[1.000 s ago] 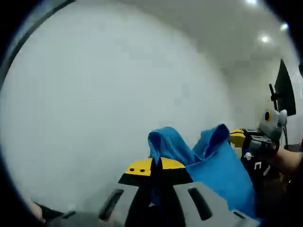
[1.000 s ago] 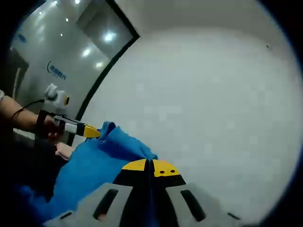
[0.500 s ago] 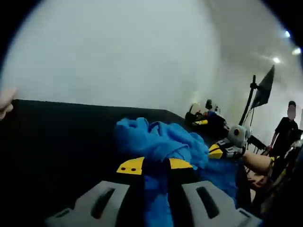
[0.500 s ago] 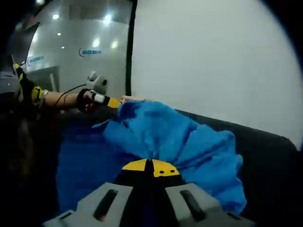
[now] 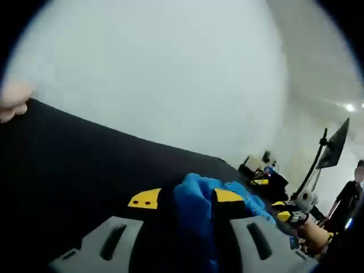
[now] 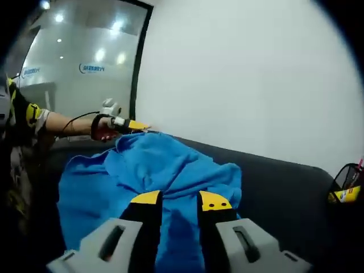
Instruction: Spread out the cloth and fold it
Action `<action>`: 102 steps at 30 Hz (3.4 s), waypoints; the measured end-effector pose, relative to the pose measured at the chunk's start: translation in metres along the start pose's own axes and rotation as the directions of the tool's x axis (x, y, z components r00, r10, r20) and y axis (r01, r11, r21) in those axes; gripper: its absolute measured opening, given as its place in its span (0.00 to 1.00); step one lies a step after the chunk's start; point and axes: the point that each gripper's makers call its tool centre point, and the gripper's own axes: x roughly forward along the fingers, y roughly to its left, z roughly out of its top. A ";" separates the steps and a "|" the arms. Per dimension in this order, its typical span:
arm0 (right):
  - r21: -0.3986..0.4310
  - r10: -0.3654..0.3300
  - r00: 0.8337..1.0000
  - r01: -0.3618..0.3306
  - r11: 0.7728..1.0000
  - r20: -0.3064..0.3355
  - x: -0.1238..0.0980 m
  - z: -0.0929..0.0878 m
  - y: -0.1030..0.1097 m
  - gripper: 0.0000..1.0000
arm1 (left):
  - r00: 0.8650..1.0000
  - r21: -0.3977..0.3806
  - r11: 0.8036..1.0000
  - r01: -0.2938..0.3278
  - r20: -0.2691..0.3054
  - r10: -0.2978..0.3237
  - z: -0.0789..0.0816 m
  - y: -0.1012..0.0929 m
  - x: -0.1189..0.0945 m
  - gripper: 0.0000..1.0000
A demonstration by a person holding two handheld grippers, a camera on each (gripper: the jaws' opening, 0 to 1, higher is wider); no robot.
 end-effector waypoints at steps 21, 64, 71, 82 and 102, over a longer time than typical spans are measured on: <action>0.239 -0.033 0.996 0.051 0.970 -0.082 0.101 -0.028 -0.035 0.29 | 0.981 0.078 0.988 -0.131 -0.134 0.141 -0.051 0.017 0.021 0.18; 0.058 -0.329 0.943 0.327 0.943 0.044 -0.058 0.019 -0.123 0.07 | 0.995 0.330 0.939 -0.100 0.035 0.094 0.035 -0.030 -0.034 0.05; -0.231 -0.021 0.998 0.034 0.972 0.058 -0.035 0.032 -0.016 0.23 | 0.897 0.607 0.661 0.442 -0.311 -0.314 -0.081 -0.135 -0.077 0.41; -0.246 0.185 0.968 -0.224 0.943 -0.171 0.039 -0.041 0.057 0.21 | 0.854 0.712 0.487 0.506 -0.494 -0.164 -0.145 -0.110 -0.023 0.28; -0.084 0.411 0.908 -0.405 0.911 0.085 -0.030 0.058 0.082 0.02 | 0.840 0.044 0.868 0.495 -0.281 -0.464 -0.032 -0.157 -0.095 0.04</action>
